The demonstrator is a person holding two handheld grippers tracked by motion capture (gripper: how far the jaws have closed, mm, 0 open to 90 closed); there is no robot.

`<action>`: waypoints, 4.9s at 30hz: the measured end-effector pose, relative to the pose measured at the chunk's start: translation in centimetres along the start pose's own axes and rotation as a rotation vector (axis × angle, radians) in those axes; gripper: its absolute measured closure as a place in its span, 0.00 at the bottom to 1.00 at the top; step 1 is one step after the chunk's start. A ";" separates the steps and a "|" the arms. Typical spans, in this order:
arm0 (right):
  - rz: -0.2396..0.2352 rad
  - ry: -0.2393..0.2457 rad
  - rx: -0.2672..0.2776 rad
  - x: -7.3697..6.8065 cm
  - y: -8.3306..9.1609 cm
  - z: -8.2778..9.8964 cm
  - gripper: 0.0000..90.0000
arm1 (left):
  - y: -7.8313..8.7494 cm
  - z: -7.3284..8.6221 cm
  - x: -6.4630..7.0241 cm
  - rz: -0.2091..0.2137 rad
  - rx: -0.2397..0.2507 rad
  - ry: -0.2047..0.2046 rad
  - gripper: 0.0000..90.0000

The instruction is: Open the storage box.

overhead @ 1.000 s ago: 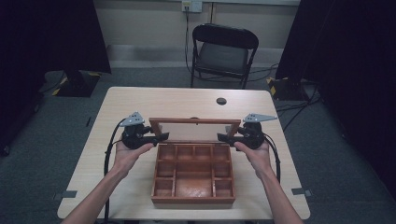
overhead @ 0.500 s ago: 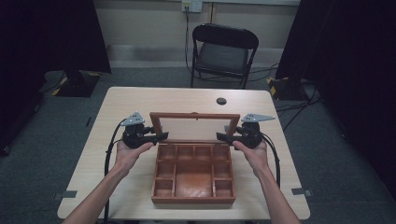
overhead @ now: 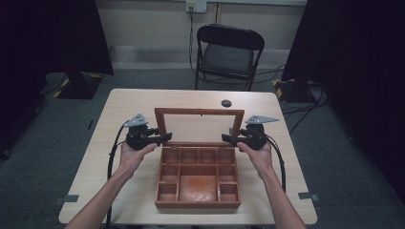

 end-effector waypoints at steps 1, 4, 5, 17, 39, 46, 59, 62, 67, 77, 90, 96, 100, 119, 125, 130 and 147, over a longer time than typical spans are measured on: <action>-0.001 -0.001 0.003 0.0 0.0 0.0 0.53 | -0.1 0.2 -0.1 -0.006 -0.016 -0.002 0.60; -0.006 -0.007 0.011 0.2 -0.1 0.0 0.54 | -0.5 0.8 -0.5 0.004 -0.031 0.015 0.58; -0.011 -0.012 0.015 0.3 -0.1 0.0 0.54 | -0.6 0.9 -0.6 0.012 -0.026 0.026 0.59; -0.009 -0.035 0.012 0.9 -0.7 0.4 0.48 | -1.2 0.8 -1.1 -0.004 -0.043 0.021 0.65; 0.060 -0.062 0.033 2.7 -1.5 1.5 0.64 | -2.5 1.5 -2.3 -0.010 -0.065 0.061 0.63; 0.048 -0.095 0.031 3.1 -1.7 1.7 0.64 | -2.6 2.6 -2.5 -0.003 -0.080 0.082 0.63; 0.074 -0.130 0.014 3.5 -2.7 1.9 0.56 | -3.1 3.0 -3.0 -0.009 -0.094 0.118 0.63; 0.080 -0.123 0.008 3.5 -2.8 1.9 0.55 | -3.1 3.0 -3.0 -0.008 -0.099 0.120 0.63; 0.110 -0.097 -0.016 3.2 -3.3 1.9 0.48 | -3.1 3.2 -3.2 -0.019 -0.107 0.126 0.61; 0.102 -0.144 -0.038 3.7 -4.3 2.3 0.39 | -3.2 3.5 -3.9 -0.018 -0.120 0.153 0.59; 0.094 -0.169 -0.070 4.0 -5.6 2.6 0.31 | -3.2 3.9 -4.4 -0.003 -0.134 0.176 0.55; 0.118 -0.174 -0.081 4.1 -5.9 2.9 0.26 | -3.5 4.2 -4.7 0.008 -0.143 0.212 0.51; 0.132 -0.167 -0.083 4.1 -5.9 2.9 0.23 | -3.5 4.2 -4.7 -0.016 -0.145 0.199 0.49; 0.096 -0.276 -0.118 5.0 -6.3 4.2 0.19 | -3.7 4.5 -4.3 -0.033 -0.160 0.186 0.47; 0.124 -0.262 -0.091 5.2 -5.4 3.9 0.21 | -2.9 4.1 -4.4 -0.055 -0.153 0.176 0.41; 0.140 -0.237 -0.077 4.9 -4.1 3.7 0.22 | -2.3 3.8 -4.3 -0.071 -0.153 0.159 0.37; 0.162 -0.156 -0.050 2.8 1.4 3.6 0.18 | 1.6 4.1 -3.0 -0.090 -0.189 0.085 0.32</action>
Point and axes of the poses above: each handheld gripper's, and its own axes: y roughly backward along the jaws, z roughly out of its underside, x roughly to its right, the point moved 5 cm from there along -y, roughly forward along the jaws, and after that the axes turned 2 degrees about -y, right-handed, at the moved point
